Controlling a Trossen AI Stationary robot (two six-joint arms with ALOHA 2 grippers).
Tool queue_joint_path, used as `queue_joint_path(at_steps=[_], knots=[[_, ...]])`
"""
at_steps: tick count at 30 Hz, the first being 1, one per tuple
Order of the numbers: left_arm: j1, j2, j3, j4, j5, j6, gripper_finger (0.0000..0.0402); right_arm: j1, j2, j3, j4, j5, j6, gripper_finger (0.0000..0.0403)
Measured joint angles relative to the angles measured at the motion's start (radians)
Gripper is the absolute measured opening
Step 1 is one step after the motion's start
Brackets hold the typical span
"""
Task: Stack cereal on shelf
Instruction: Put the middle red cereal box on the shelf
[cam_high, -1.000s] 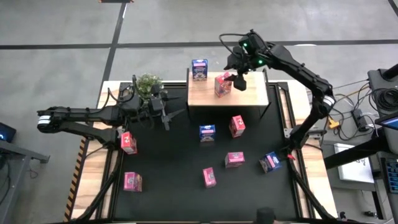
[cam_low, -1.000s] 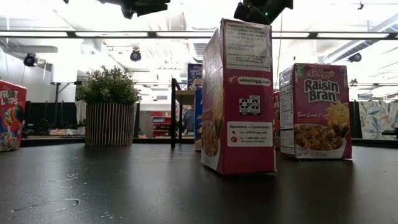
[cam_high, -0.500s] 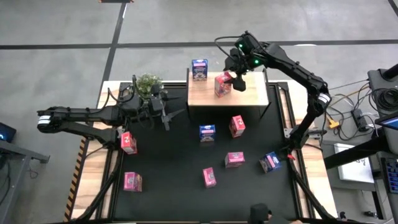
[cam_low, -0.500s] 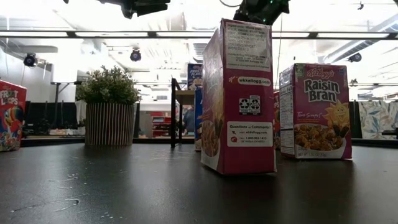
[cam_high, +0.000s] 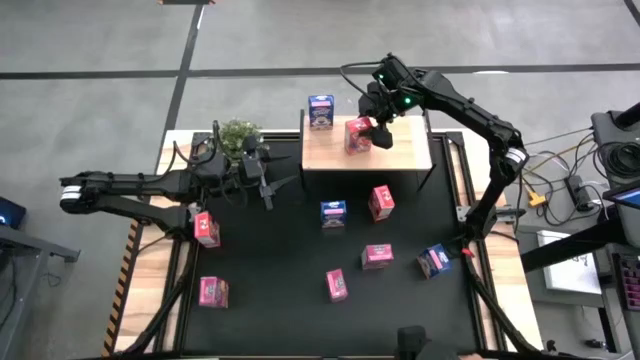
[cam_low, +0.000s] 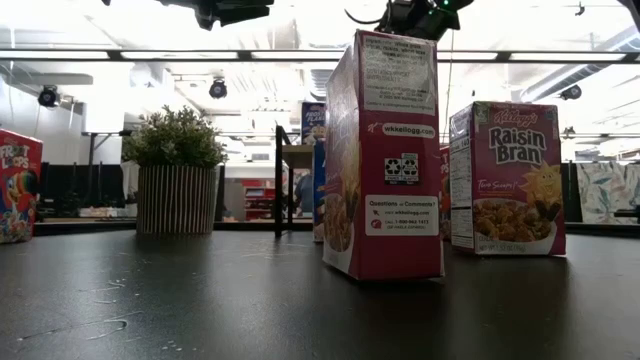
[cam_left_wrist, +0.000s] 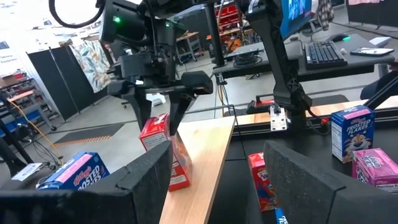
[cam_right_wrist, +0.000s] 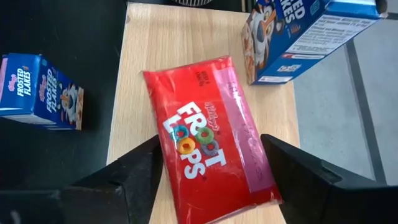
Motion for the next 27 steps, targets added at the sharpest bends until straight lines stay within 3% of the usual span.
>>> queue_joint_path(at_steps=[11, 27], knots=[[0.000, 0.000, 0.000, 0.000, 0.000, 0.003, 0.0236, -0.006, -0.005, 0.000, 0.025, 0.000, 0.043, 0.0207], [0.000, 0.000, 0.000, 0.000, 0.000, 0.002, 0.0236, -0.111, -0.005, -0.001, 0.127, -0.008, 0.064, 0.0198]])
